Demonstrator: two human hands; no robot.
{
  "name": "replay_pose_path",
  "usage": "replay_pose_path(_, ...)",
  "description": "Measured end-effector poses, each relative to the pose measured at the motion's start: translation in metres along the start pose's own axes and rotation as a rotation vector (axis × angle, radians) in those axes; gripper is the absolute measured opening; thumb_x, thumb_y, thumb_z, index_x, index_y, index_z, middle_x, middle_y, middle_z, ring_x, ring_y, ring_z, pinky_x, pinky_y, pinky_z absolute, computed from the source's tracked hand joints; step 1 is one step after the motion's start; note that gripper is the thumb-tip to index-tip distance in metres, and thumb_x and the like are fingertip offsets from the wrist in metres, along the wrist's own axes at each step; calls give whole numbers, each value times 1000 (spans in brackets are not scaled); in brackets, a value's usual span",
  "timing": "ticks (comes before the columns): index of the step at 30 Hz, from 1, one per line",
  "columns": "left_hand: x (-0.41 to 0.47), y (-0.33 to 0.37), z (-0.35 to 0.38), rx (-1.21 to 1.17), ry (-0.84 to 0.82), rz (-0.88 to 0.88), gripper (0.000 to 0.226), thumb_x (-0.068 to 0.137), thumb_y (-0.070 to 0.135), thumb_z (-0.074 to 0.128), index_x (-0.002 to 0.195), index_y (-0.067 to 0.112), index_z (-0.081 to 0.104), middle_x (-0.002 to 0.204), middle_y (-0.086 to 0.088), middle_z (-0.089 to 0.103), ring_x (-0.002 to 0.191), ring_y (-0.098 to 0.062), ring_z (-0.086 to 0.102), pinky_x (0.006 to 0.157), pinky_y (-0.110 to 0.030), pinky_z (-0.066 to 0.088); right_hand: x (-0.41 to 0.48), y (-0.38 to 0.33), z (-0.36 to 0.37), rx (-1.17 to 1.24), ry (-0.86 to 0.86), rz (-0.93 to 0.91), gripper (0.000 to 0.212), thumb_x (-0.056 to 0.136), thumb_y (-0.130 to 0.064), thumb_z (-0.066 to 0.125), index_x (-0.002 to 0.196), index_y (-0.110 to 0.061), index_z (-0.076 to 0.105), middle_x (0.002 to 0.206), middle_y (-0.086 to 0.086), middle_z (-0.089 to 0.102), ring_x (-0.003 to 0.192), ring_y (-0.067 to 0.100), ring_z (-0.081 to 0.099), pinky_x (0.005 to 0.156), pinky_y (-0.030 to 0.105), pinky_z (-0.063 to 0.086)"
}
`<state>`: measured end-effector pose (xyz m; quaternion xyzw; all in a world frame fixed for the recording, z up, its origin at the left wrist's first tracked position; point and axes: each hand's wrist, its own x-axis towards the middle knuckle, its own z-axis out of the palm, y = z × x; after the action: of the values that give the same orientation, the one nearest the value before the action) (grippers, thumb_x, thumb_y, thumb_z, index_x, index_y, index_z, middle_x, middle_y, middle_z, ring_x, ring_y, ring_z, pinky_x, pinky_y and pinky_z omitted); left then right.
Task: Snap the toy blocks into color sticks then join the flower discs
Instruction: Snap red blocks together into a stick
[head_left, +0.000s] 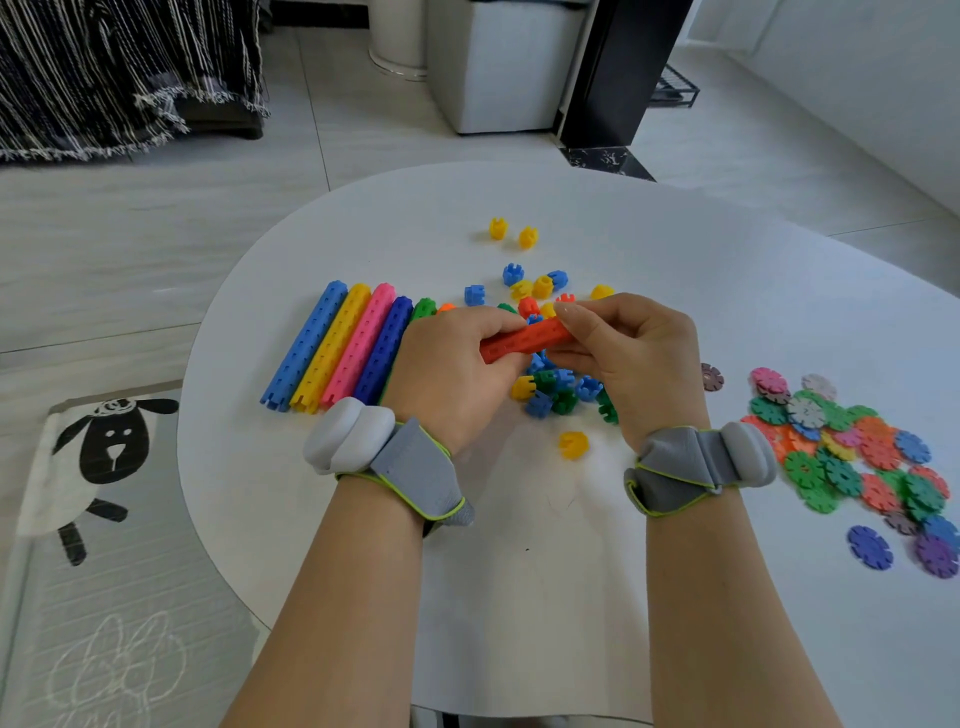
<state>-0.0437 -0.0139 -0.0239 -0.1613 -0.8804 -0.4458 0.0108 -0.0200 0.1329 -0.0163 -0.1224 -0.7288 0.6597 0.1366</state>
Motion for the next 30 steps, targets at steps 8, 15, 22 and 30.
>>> replay_pose_path(8, 0, -1, -2, 28, -17, -29, 27, 85, 21, 65, 110, 26, 69, 91, 12, 65, 77, -1, 50, 68, 4, 33, 3, 15, 0, -368, 125, -42, 20, 95, -30, 54, 89, -23, 71, 81, -1, 72, 63, 10, 65, 64, 29, 53)
replay_pose_path(15, 1, -7, -4, 47, 2, -80, 27, 85, 23, 65, 112, 26, 68, 98, 6, 69, 78, -4, 51, 65, -3, 34, 10, 20, -7, -853, 87, -41, 22, 91, -25, 58, 110, -28, 68, 112, -10, 66, 88, 5, 55, 77, 16, 33)
replay_pose_path(22, 2, -8, -6, 64, -5, -86, 29, 86, 24, 63, 115, 26, 66, 102, 6, 68, 80, -2, 50, 68, -3, 32, 20, 14, 0, -1041, -22, 89, 34, 90, -32, 56, 124, -31, 59, 119, -8, 62, 111, 16, 56, 84, 29, 41)
replay_pose_path(30, 2, -8, -6, 69, -13, -93, 30, 87, 25, 63, 116, 27, 65, 104, 7, 67, 82, -2, 50, 69, -6, 31, 14, 7, 2, -687, 96, -33, 14, 83, -26, 68, 97, -26, 68, 85, -15, 64, 82, 6, 58, 74, 21, 41)
